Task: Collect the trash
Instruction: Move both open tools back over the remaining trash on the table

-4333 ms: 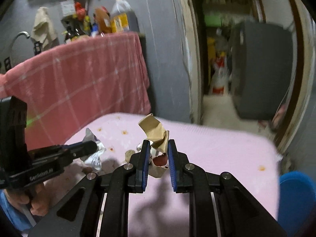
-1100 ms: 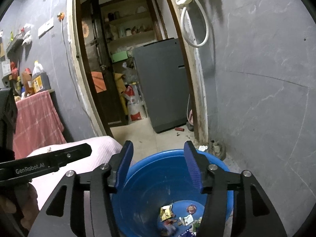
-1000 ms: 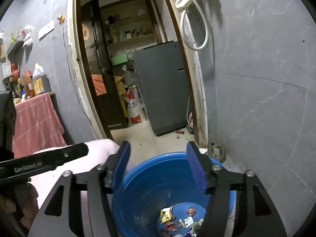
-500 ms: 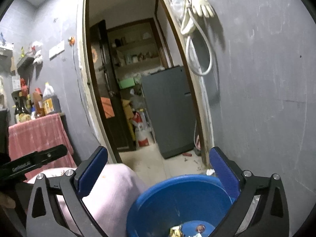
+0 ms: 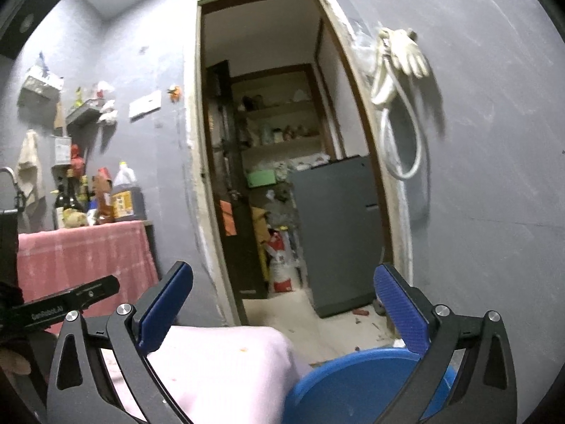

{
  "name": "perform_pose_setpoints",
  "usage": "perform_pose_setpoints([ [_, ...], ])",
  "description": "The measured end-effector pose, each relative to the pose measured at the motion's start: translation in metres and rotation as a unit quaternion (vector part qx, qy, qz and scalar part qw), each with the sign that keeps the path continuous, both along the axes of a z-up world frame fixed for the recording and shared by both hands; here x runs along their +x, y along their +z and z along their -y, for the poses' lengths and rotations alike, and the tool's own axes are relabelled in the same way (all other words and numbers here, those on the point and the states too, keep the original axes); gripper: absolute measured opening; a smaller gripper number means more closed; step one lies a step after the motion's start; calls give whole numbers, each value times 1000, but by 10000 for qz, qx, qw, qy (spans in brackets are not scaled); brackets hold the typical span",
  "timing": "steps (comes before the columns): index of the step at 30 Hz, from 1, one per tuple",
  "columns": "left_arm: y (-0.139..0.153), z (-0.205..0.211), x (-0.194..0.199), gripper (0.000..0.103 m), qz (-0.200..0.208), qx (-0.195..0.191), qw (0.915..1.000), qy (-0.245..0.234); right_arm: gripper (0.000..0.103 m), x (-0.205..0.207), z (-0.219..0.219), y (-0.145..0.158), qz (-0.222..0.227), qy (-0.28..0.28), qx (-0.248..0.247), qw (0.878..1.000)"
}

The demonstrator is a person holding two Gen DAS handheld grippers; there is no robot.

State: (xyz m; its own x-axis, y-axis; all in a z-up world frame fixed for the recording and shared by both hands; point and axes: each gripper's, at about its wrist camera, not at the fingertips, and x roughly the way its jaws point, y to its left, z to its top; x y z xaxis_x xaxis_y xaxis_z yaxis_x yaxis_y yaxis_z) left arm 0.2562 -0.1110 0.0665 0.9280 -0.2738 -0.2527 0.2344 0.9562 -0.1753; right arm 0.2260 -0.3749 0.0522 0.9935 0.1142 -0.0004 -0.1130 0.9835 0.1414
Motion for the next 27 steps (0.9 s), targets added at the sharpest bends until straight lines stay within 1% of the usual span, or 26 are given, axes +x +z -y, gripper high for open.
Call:
perform_pose_setpoints([
  [4, 7, -30, -9, 100, 110, -14, 9998, 181, 103, 4, -22, 6, 47, 227, -101, 9997],
  [9, 15, -65, -17, 100, 270, 99, 9985, 462, 103, 9, -45, 15, 95, 519, -34, 9986],
  [14, 18, -100, -22, 100, 420, 56, 9964, 731, 103, 13, -74, 26, 289, 697, -118, 9971],
  [17, 16, -119, -22, 100, 464, 67, 9950, 878, 103, 21, -95, 30, 319, 800, -214, 9961],
  [21, 6, -137, -17, 100, 342, 66, 9939, 1049, 103, 41, -117, 28, 74, 1024, -254, 9944],
  [24, -4, -148, -7, 100, 159, 76, 9930, 1167, 103, 62, -133, 22, -256, 1232, -325, 9915],
  [27, -16, -158, 4, 100, 8, 49, 9912, 1321, 103, 80, -149, 13, -569, 1357, -499, 9879],
])
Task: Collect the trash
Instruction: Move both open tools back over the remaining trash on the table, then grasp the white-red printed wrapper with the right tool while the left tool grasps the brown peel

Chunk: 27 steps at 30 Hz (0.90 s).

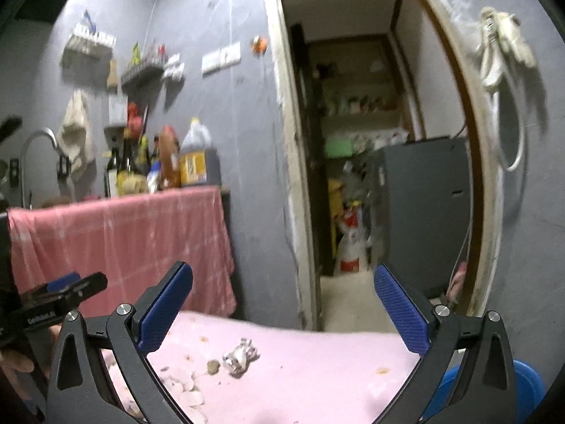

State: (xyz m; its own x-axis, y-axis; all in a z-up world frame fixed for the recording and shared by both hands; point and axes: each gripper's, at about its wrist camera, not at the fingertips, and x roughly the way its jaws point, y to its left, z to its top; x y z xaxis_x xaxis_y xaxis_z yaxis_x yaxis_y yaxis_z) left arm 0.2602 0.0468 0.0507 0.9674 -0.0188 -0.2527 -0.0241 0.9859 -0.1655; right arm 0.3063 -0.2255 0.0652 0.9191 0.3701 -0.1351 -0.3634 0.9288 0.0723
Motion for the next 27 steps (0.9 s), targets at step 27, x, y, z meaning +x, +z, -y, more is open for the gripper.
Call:
perform_pose_setpoints([
  [27, -68, -16, 83, 100, -2279, 16, 9736, 152, 75, 131, -63, -110, -3481, 949, -497, 9313],
])
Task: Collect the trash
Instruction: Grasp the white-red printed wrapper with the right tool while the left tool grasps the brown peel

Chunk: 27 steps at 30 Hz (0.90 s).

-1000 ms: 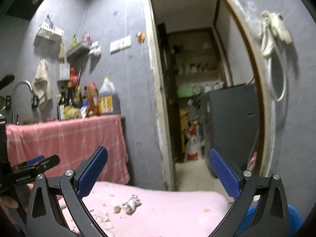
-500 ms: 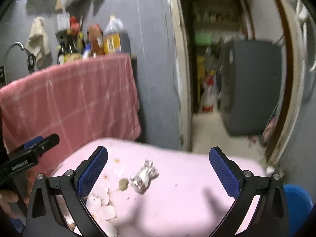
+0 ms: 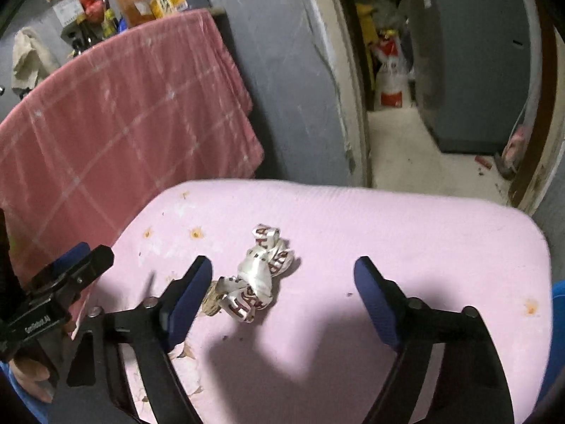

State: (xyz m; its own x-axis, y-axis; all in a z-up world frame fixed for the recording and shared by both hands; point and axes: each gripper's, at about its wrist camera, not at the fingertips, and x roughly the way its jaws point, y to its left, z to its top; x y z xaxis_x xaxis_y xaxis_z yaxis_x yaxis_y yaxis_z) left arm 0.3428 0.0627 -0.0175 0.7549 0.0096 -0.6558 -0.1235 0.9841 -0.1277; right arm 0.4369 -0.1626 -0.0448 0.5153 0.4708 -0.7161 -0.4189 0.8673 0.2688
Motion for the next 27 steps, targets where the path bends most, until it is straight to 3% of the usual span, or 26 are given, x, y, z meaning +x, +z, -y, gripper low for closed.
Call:
perform_pose_setpoints([
  [6, -6, 1, 10, 100, -238, -42, 9997, -68, 60, 6, -13, -10, -313, 289, -126, 9990],
  [8, -7, 3, 11, 100, -290, -32, 9995, -81, 52, 7, -13, -12, -392, 371, -97, 9985],
  [10, -8, 5, 10, 100, -314, -20, 9994, -109, 35, 7, -11, -12, -431, 436, -43, 9981],
  [13, -9, 10, 10, 100, -353, 17, 9992, -178, 23, 4, -8, -12, -522, 531, 114, 9972],
  [27, -23, 64, 20, 100, -769, 247, 9912, -1048, 22, -16, 42, 0, -361, 257, 377, 9983],
])
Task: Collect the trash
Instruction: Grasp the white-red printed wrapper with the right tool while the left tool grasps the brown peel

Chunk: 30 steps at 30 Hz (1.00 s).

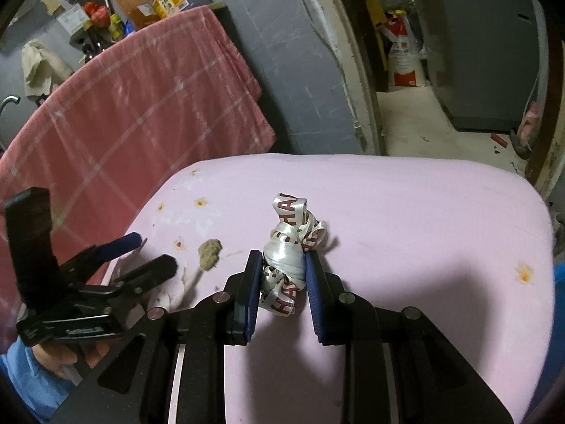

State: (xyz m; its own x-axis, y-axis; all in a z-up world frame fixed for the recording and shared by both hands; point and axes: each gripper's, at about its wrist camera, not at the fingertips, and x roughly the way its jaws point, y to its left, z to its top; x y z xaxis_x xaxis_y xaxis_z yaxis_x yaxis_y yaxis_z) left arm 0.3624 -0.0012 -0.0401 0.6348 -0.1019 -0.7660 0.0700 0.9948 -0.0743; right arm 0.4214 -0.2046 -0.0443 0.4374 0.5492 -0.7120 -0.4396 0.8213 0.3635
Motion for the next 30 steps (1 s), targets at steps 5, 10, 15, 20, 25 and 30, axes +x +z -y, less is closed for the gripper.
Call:
perform_pose_setpoints([
  [5, -4, 21, 4, 92, -109, 222, 9992, -318, 22, -6, 17, 5, 96, -76, -25, 9999],
  [10, -8, 35, 11, 73, -229, 350, 9978, -520, 22, -13, 27, 7, 157, -104, 11, 9998],
  [15, -10, 41, 17, 40, -285, 320, 9972, -621, 22, -21, 35, 9, 231, -87, 47, 9997],
  [20, -11, 46, 18, 16, -281, 336, 9964, -725, 22, -27, 42, 11, 306, -134, 82, 9994],
  [25, -10, 45, 16, 14, -244, 342, 9963, -756, 22, -33, 45, 12, 373, -184, 78, 9991],
  [30, 1, 39, 4, 14, 97, 103, 9966, -811, 22, -43, 49, 15, 537, -270, 154, 9981],
])
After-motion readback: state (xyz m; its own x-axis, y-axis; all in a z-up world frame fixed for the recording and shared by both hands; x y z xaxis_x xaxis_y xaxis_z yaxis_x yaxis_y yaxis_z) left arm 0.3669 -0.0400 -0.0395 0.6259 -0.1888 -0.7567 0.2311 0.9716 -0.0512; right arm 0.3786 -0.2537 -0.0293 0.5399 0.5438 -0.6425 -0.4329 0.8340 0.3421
